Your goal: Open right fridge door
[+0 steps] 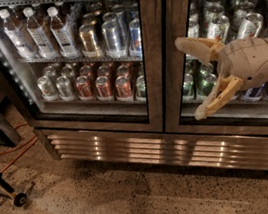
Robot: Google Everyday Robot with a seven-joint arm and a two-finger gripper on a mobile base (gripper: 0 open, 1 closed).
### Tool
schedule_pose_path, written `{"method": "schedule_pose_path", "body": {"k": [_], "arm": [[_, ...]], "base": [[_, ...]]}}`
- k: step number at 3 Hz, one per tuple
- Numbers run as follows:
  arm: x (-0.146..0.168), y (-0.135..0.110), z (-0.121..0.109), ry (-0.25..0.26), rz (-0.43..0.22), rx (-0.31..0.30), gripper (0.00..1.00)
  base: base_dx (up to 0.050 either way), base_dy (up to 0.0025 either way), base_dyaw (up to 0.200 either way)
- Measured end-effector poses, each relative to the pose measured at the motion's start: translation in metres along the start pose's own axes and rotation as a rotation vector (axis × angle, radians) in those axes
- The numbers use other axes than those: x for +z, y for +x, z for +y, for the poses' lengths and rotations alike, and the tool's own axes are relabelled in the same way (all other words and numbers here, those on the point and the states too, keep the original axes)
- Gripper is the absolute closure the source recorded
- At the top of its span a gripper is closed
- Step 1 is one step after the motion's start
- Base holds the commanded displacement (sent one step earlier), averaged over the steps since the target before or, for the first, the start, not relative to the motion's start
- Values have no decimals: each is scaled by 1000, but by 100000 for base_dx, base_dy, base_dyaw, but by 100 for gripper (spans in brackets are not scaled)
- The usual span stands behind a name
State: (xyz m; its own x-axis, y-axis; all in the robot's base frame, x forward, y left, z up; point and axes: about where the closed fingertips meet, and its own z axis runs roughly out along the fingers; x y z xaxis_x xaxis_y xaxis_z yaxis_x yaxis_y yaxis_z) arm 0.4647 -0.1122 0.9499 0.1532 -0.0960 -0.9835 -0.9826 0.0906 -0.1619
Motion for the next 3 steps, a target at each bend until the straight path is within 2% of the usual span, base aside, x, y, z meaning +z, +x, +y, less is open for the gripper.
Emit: {"method": "schedule_pose_path", "body": {"k": [1, 3], "arm": [[0, 0, 0, 0, 0, 0, 0], [-3, -10, 0, 19, -8, -9, 0]], "base": [[4844, 3, 72], [0, 0, 0]]}}
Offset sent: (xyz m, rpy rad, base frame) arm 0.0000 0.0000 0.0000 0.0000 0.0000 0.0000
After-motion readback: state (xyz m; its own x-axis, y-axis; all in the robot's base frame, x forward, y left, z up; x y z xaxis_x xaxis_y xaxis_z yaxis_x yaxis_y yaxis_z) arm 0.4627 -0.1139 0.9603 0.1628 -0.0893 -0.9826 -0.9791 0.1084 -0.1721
